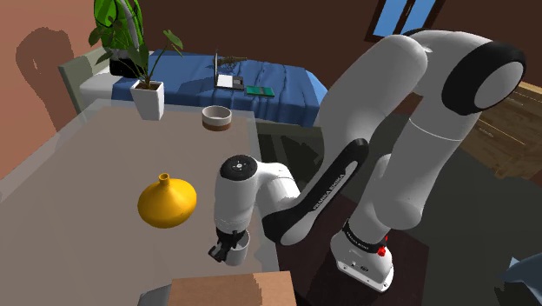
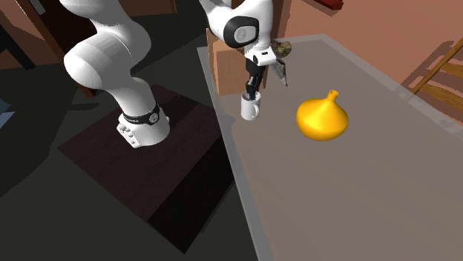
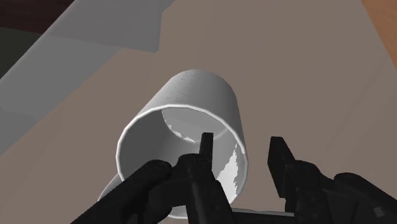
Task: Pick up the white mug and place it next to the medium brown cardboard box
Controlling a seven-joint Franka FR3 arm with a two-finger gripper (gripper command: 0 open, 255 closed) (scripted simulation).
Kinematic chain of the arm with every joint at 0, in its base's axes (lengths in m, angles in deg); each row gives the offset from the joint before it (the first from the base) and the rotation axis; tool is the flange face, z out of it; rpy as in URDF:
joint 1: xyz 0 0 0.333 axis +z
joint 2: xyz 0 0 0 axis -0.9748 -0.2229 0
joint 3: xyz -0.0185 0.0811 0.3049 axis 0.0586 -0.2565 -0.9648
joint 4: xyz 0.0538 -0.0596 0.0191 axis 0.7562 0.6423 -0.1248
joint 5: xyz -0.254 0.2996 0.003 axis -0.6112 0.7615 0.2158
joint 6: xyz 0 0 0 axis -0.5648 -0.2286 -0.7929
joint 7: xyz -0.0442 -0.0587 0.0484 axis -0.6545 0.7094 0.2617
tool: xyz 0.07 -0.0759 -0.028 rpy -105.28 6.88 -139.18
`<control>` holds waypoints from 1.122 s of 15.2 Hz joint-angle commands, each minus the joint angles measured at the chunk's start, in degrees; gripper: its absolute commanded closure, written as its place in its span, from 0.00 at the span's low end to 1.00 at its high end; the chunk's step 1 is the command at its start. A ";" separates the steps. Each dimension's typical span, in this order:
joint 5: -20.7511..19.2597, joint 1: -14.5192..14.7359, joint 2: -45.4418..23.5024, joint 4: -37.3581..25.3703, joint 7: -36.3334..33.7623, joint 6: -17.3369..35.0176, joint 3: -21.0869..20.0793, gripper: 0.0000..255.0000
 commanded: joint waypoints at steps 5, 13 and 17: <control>0.00 0.00 0.00 0.00 0.00 0.00 0.00 0.00; 9.98 1.39 8.91 -0.97 7.19 -8.14 -0.13 0.00; 9.97 1.39 8.91 -0.97 7.18 -8.14 -0.13 0.00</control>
